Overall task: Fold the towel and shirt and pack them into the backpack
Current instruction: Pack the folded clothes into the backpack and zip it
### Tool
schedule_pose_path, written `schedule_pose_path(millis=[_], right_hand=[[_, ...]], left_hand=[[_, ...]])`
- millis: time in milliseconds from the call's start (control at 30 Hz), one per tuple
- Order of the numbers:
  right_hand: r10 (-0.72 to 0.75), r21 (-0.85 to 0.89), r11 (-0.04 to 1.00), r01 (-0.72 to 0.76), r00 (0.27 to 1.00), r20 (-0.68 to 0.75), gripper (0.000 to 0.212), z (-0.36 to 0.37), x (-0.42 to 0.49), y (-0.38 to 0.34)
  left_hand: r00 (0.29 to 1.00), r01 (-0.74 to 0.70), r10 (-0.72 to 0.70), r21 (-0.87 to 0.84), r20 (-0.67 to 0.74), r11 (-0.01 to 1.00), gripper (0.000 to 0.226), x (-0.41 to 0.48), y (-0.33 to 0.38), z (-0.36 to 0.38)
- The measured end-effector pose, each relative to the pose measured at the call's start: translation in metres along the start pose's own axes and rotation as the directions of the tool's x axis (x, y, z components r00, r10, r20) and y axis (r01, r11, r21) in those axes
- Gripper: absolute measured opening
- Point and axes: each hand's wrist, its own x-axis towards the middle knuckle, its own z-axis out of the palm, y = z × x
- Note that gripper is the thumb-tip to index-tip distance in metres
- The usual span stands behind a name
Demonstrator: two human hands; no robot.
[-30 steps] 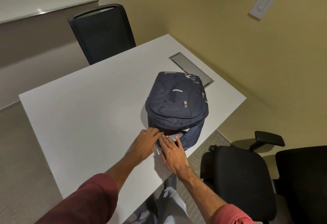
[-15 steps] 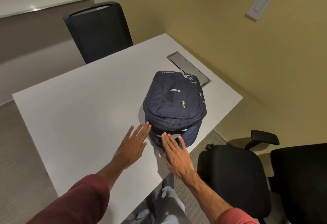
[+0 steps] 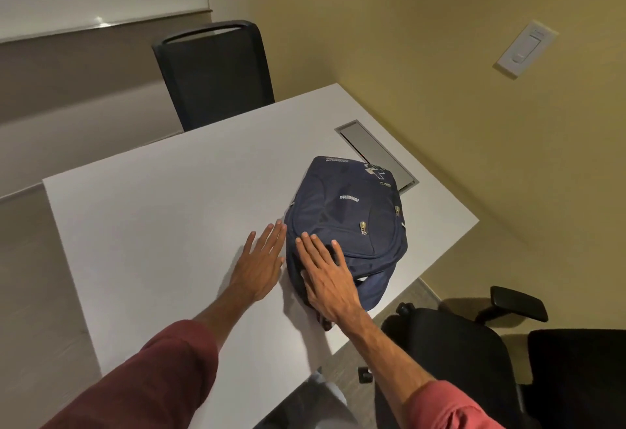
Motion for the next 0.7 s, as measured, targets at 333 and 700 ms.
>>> schedule_pose_path(millis=[333,700], right_hand=[[0.065,0.068,0.995,-0.069,0.996,0.064,0.063,0.014,0.079,0.057],[-0.031,0.135,0.991,0.014,0.992,0.126,0.063,0.051,0.140,0.095]], left_hand=[[0.979,0.191,-0.170,-0.211,0.113,0.959,0.065,0.080,0.006,-0.009],[0.956,0.260,-0.168,-0.428,0.240,0.866,0.105,0.129,0.013,0.025]])
